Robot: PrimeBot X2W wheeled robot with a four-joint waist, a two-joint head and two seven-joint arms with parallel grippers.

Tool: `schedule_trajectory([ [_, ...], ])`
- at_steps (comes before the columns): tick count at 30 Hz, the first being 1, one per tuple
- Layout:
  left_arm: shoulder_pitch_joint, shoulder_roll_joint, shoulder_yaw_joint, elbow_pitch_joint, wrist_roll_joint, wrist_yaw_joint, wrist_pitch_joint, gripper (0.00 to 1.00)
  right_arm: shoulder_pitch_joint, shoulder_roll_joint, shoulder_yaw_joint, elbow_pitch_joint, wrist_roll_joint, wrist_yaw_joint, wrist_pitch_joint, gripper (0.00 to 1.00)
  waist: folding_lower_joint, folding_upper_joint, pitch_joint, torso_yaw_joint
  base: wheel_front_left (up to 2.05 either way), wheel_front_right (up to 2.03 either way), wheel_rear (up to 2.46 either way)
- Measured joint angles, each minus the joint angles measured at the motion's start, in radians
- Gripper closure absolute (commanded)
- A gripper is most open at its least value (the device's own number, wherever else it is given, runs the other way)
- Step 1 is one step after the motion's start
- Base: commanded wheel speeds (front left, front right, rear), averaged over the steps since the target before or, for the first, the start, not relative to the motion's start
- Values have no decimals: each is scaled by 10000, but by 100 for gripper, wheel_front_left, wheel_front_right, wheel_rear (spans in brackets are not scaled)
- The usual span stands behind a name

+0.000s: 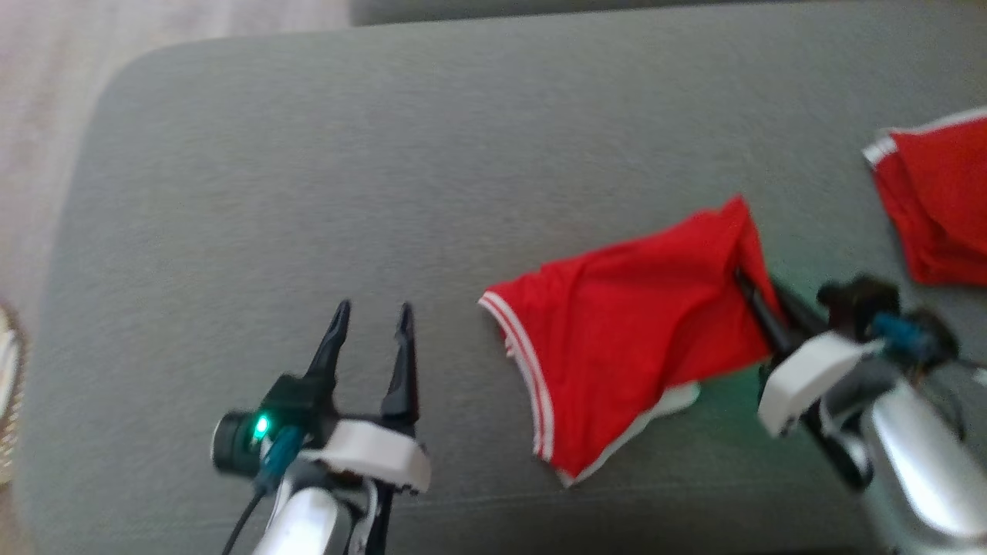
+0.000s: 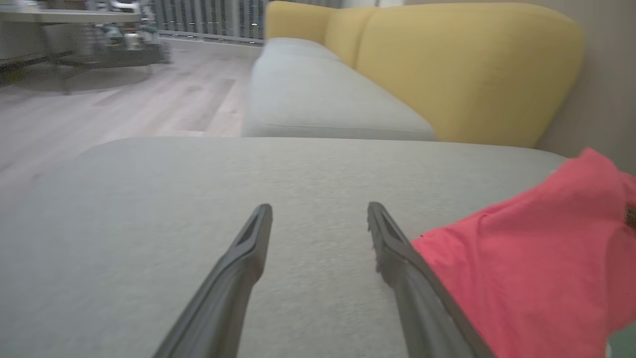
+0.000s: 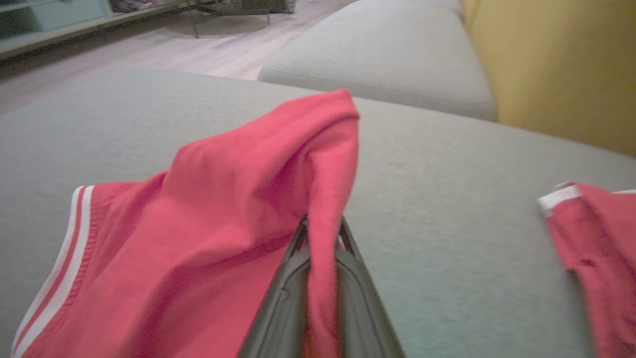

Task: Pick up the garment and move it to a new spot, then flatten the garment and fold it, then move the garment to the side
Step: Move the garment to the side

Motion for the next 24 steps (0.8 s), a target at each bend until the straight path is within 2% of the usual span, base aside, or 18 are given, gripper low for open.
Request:
schedule_trajectory([
  [5, -862, -12, -541, 165, 272, -104, -2, 0, -1021, -1089, 669, -708, 69, 2, 349, 100, 0, 0, 448, -817, 0, 0, 0],
  [10, -2214, -19, -1034, 497, 640, -265, -2, 0, -2482, -2380, 968, -564, 600, 2, 362, 100, 0, 0, 1257, -1538, 0, 0, 0],
  [16, -3744, -23, -1488, 1057, 1078, -527, -65, 0, -4297, -3375, 980, 535, 1526, 2, 174, 100, 0, 0, 2404, -2318, 0, 0, 0],
  [17, -4183, -27, -1592, 1200, 1174, -604, -67, 0, -4833, -3607, 903, 1068, 1726, 2, 23, 100, 1, 0, 2810, -2520, 0, 0, 0],
  [24, -5039, -23, -1816, 1482, 1241, -573, -69, 0, -6323, -3862, 90, 2686, 1793, 2, -326, 100, 5, 0, 3989, -2999, 0, 0, 0],
])
